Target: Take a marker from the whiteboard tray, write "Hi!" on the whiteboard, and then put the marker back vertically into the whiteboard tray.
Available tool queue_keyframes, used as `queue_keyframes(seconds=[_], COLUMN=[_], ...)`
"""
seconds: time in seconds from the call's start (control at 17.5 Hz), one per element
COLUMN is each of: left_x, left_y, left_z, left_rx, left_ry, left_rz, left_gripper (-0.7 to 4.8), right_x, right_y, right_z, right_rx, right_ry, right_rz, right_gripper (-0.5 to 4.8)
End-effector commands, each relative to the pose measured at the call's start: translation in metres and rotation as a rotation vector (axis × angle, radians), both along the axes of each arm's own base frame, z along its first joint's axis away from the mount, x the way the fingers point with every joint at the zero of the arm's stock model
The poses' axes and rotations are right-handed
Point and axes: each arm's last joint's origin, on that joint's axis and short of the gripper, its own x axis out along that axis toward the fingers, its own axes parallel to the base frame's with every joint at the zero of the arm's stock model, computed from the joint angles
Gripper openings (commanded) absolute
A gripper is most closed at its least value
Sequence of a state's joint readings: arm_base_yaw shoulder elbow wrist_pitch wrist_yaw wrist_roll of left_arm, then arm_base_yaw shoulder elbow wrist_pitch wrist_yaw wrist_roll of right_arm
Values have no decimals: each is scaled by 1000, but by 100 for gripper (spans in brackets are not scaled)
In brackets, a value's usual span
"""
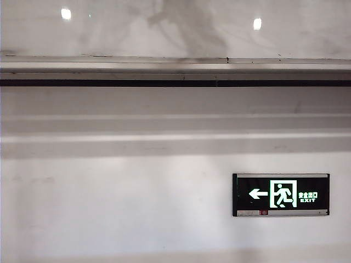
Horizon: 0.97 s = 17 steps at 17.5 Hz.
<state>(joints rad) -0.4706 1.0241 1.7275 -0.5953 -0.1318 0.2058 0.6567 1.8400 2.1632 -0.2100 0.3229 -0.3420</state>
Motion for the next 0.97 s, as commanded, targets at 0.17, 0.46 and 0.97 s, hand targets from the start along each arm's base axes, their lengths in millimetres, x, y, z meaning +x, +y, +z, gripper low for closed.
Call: queue_keyframes(seconds=[0.17, 0.46, 0.97], left_x=[-2, -2, -2], left_y=[1, 1, 1], left_z=[2, 2, 2], left_rx=[-13, -29, -29], left_ry=[-15, -10, -9], left_rz=[-6, -8, -8], left_gripper=[-7, -7, -7], right_x=[-2, -2, -3], right_y=[0, -1, 1], right_z=[5, 4, 3], right_rx=[17, 13, 7], right_ry=[-24, -13, -11], right_rz=[21, -10, 22], right_gripper=[-1, -1, -1])
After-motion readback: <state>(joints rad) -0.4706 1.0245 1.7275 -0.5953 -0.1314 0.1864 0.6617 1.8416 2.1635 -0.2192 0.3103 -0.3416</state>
